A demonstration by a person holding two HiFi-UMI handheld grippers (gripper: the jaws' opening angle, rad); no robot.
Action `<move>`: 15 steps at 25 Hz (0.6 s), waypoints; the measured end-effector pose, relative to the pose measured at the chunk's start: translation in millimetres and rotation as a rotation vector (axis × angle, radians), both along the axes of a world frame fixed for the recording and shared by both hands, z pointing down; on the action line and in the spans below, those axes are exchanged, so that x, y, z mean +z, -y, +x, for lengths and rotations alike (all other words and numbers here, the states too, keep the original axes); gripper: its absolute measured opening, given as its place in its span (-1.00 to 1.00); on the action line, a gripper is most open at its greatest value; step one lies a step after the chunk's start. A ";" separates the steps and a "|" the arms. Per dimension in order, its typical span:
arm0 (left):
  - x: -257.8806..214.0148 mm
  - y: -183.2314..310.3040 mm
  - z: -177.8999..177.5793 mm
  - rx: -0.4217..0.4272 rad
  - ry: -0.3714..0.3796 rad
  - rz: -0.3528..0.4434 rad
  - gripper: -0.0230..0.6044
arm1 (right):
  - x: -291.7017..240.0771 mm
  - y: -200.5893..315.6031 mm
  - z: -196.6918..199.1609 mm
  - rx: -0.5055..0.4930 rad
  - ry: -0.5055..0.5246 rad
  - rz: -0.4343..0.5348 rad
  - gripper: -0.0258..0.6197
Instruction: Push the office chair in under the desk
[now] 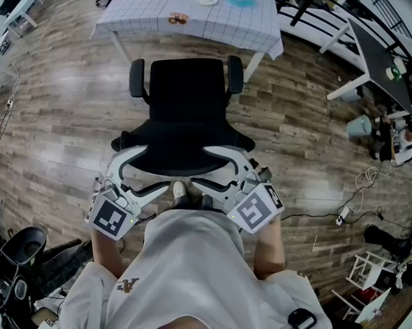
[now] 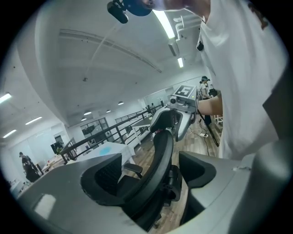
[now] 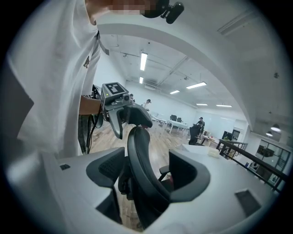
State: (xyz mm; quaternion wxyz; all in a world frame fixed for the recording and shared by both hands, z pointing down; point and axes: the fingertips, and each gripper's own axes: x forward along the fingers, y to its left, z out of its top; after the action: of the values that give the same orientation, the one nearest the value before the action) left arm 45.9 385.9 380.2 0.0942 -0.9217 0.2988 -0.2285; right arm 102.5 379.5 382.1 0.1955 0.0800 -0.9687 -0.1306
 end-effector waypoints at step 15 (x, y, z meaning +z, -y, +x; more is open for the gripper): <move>15.8 16.3 -5.4 -0.037 0.101 0.036 0.28 | 31.5 15.5 0.6 0.000 -0.219 0.141 -0.03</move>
State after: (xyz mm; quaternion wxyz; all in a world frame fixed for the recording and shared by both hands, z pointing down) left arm 40.5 369.6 396.0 0.1214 -0.9015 0.3148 -0.2711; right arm 103.1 364.1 413.6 0.2942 0.0789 -0.9299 -0.2063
